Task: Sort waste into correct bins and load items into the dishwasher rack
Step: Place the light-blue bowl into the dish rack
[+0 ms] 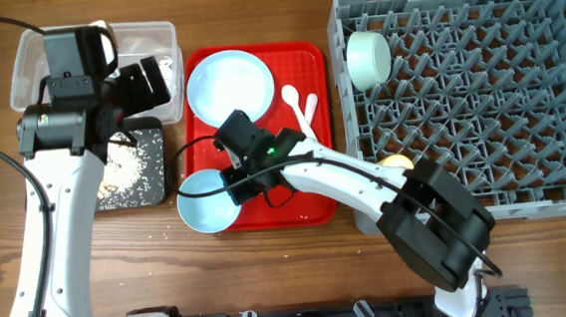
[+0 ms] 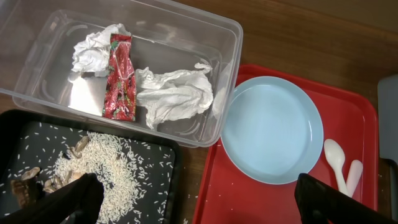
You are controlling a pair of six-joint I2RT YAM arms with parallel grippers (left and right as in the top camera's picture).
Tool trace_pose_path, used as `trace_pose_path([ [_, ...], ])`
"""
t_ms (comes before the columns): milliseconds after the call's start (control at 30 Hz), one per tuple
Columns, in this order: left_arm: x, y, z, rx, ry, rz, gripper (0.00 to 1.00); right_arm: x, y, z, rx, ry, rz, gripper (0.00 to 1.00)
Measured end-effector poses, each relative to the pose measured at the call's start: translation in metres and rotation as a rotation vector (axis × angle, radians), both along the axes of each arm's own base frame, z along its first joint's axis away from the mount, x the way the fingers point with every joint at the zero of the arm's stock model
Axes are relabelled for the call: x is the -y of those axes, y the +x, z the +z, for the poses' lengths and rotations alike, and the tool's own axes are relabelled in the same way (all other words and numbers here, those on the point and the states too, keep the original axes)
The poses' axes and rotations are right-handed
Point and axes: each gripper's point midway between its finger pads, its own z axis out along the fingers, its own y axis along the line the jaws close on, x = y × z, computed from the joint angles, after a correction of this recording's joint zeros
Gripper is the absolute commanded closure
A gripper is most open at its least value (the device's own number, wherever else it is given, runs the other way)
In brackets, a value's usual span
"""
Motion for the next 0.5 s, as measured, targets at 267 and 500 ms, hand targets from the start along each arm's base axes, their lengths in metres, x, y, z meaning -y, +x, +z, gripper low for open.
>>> trace_pose_path([
  [267, 0.0, 0.0, 0.0, 0.0, 0.0, 0.0, 0.0, 0.03, 0.026, 0.02, 0.003, -0.066, -0.076, 0.96],
  [500, 0.0, 0.0, 0.0, 0.0, 0.001, 0.001, 0.0, 0.164, 0.101, 0.098, 0.214, -0.212, -0.391, 0.96],
])
